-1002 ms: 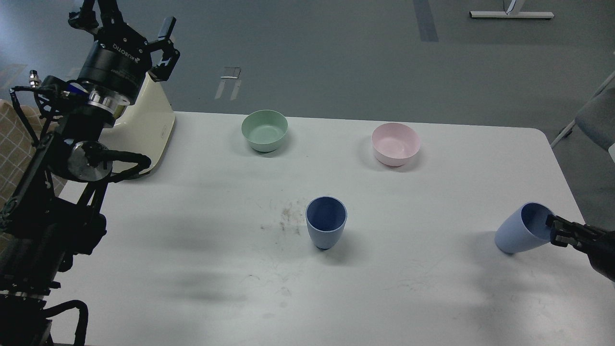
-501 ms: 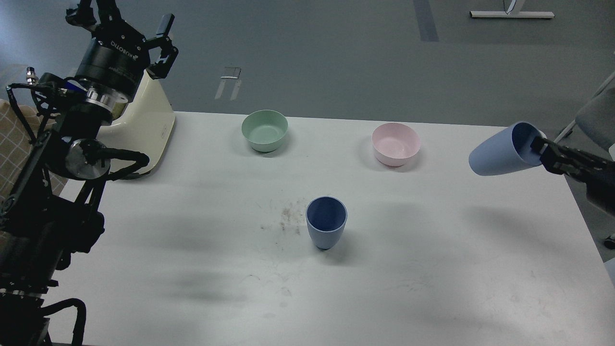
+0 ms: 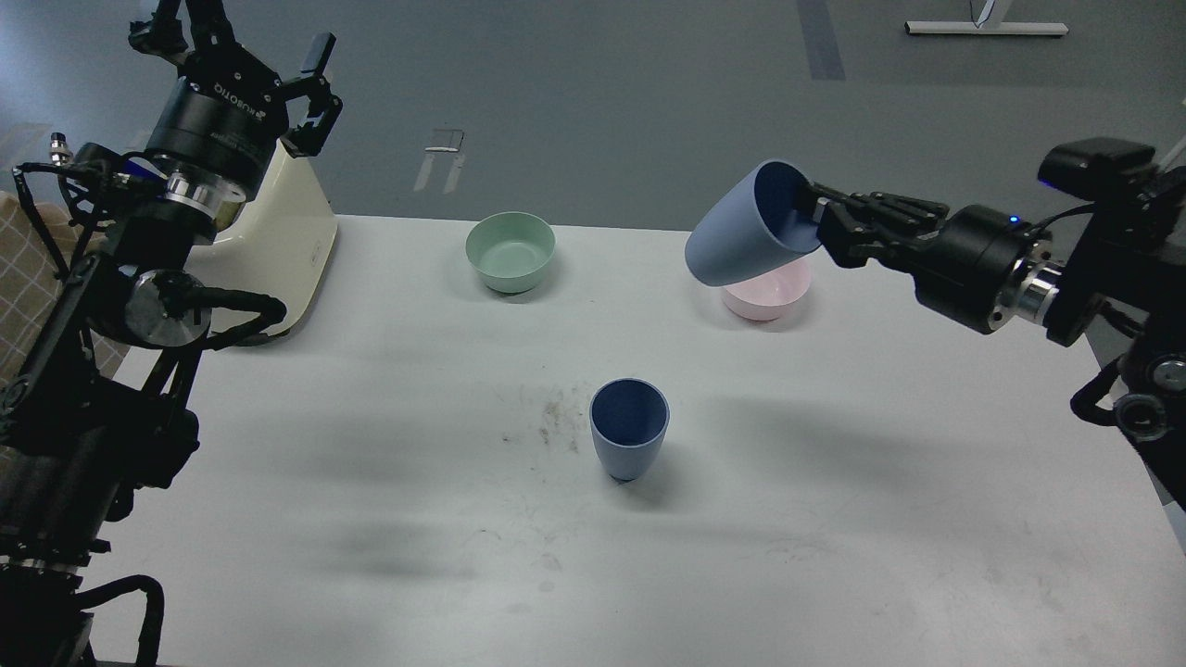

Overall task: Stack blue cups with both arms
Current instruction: 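Lift the blue cup and carry it above the centered cup, then tilt and lower the held cup into the centered blue cup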

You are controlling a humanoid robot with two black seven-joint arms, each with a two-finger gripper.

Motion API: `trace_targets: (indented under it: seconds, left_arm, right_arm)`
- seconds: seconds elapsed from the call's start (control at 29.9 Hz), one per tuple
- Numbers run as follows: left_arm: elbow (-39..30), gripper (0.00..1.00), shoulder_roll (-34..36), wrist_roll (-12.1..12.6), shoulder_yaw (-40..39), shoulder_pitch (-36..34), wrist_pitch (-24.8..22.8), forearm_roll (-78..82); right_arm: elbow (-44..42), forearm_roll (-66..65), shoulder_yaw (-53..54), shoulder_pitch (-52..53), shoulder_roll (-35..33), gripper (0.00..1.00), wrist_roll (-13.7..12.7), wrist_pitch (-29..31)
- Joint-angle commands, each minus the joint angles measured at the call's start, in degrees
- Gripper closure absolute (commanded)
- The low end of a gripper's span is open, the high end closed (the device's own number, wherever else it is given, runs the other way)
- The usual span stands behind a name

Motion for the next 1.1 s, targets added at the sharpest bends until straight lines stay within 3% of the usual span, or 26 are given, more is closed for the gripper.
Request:
trace_targets:
  seconds: [0.0,0.43,1.07]
  left_arm:
    - [0.06,0.02,0.3,0.0,-0.01,0.1,0.01,0.01]
    - [0.06,0.02,0.57,-0.09,-0.01,0.1,0.01,-0.08]
    - [0.06,0.02,0.83,-0.09,-0.01,0.1,0.01,-0.08]
  right_arm:
    - [0.19,-0.04,-4.53,2.87,0.71,1.0,-1.48,-0.01]
    - [0.02,-1.27,-15.97,9.2,2.29,1.0,-6.93,-0.01]
    - [3.36,-2.15,-17.2,9.29,2.47,1.0,-6.58,-0.01]
